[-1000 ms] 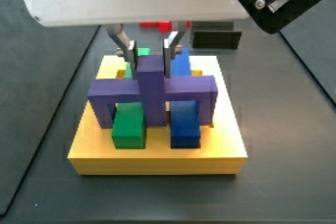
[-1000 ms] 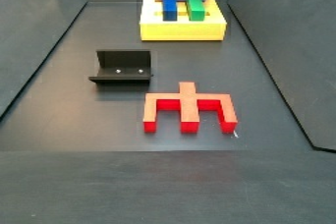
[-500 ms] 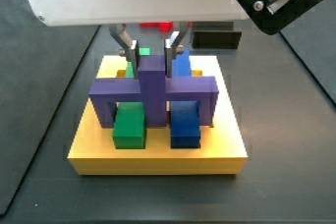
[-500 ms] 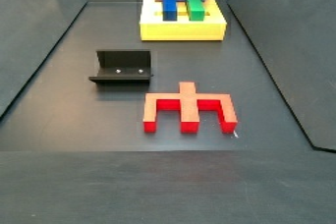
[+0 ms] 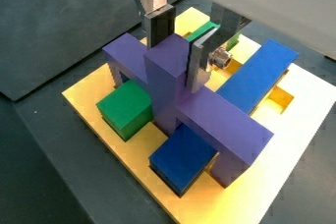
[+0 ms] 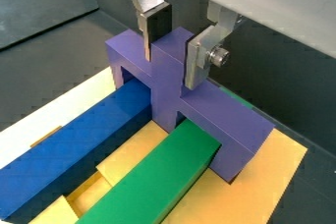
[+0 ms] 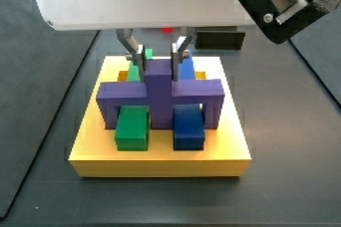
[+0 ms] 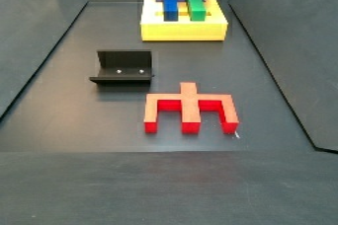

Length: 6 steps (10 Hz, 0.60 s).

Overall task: Pick up the purple object. Move up. Move to above the board. Insert the purple object.
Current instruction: Insert the purple object.

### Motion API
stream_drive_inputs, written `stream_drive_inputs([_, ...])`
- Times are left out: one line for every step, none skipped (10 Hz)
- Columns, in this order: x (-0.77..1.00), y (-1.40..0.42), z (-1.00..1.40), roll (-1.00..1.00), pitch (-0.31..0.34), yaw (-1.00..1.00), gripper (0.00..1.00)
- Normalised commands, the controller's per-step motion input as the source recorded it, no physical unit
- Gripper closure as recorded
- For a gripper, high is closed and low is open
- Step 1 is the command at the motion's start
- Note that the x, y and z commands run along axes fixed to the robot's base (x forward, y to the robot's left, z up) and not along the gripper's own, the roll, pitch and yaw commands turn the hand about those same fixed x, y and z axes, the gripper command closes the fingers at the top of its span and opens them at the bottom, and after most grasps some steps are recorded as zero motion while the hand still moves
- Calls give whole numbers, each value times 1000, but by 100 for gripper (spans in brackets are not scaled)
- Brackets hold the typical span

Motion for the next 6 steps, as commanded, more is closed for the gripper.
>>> stream_drive_inputs([0,0,-443,26,-91,0,100])
stream_drive_inputs([0,0,-520,21,-131,0,100])
stream_drive_inputs([0,0,-529,0,-151,0,100])
stream_drive_inputs([0,0,-503,0,-153,0,100])
stream_drive_inputs([0,0,-397,0,-123,0,100])
stream_drive_inputs([0,0,0,0,0,0,100])
